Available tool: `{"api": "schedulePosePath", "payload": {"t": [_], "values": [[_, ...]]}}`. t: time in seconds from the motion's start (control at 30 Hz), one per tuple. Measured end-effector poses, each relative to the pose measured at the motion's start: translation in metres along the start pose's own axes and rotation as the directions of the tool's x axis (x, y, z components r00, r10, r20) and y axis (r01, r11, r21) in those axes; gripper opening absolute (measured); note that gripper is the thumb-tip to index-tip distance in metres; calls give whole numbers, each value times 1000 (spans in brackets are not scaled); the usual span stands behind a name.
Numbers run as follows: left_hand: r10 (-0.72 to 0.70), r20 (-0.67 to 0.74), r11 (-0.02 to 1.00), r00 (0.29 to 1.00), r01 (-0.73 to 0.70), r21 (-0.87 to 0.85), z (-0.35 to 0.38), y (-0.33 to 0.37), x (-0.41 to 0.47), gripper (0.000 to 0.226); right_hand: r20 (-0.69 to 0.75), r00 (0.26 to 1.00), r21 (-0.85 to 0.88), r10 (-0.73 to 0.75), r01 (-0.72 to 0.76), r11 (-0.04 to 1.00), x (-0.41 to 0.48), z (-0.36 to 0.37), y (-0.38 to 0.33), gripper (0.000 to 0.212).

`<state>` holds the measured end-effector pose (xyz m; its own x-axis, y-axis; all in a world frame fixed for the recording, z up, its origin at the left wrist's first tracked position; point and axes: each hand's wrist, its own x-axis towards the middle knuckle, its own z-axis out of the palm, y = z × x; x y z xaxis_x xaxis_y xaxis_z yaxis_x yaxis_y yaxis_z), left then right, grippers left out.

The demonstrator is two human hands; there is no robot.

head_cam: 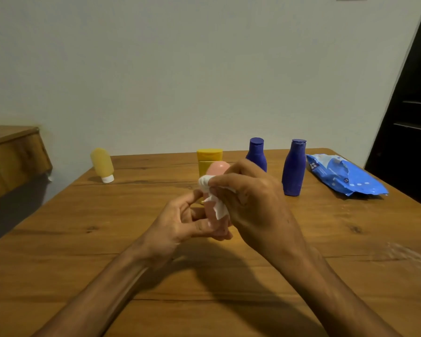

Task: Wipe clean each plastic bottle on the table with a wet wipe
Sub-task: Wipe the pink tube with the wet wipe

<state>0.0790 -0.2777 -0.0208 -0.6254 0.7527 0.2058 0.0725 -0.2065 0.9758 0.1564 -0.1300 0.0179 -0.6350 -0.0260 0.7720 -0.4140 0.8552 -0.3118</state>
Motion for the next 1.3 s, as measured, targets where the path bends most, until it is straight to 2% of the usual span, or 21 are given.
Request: {"api": "schedulePosePath", "payload": {"t": [0.1, 0.17, 0.23, 0.27, 0.33, 0.37, 0.43, 0.47, 0.53, 0.6, 0.63, 0.73, 0.83, 0.93, 1.03, 1.3], "values": [[6, 31, 1000, 1000, -6, -3, 3, 1, 1, 79, -119, 992, 8, 46, -45, 999, 3, -7, 2, 28], [19, -17, 995, 1000, -20, -101, 4, 0, 2, 81, -81, 994, -12, 74, -75, 997, 4, -8, 0, 28], [22, -45, 986, 999, -29, -162, 4, -1, 1, 80, 21, 995, 2, 99, -99, 995, 4, -7, -2, 25], [18, -39, 990, 999, -23, -142, 5, -1, 0, 74, 52, 993, 22, 105, -107, 994, 4, -8, -2, 24], [-6, -3, 998, 1000, 6, -58, 7, -1, -2, 63, 11, 992, 56, 125, -125, 991, 4, -10, 1, 23], [-17, 10, 999, 1000, 18, -44, 8, -1, -2, 64, -34, 988, 62, 147, -145, 987, 5, -11, 2, 24], [-20, -4, 997, 1000, 20, -79, 8, 0, -1, 81, -79, 978, 48, 194, -191, 980, 7, -13, 2, 26], [-8, -25, 994, 1000, 5, -109, 7, 1, -1, 87, -63, 978, 32, 201, -199, 979, 7, -13, 1, 27], [20, -62, 989, 998, -29, -144, 6, 1, 0, 86, 32, 983, 25, 181, -182, 983, 6, -12, -4, 26], [5, -66, 997, 998, -10, -73, 5, 0, -1, 77, 123, 983, 45, 139, -146, 988, 3, -9, -6, 25], [-4, -45, 1000, 999, 3, -14, 5, -2, -1, 75, 122, 985, 51, 122, -129, 990, 3, -7, -6, 24], [-22, 11, 996, 1000, 21, 90, 8, -3, -1, 69, -41, 992, 40, 121, -120, 992, 4, -6, 0, 22], [-52, 7, 997, 999, 52, 61, 8, -4, -2, 67, -171, 974, 29, 150, -148, 989, 6, -8, 6, 22], [-46, 7, 999, 999, 46, -15, 8, -4, -3, 81, -204, 961, 33, 188, -185, 982, 6, -10, 7, 24], [-42, -6, 993, 999, 41, -106, 7, -2, -1, 95, -177, 956, 71, 235, -226, 971, 7, -10, 9, 22], [-21, -85, 975, 996, 1, -224, 4, -1, 1, 91, 57, 969, 94, 241, -246, 965, 5, -8, 1, 23]]}}
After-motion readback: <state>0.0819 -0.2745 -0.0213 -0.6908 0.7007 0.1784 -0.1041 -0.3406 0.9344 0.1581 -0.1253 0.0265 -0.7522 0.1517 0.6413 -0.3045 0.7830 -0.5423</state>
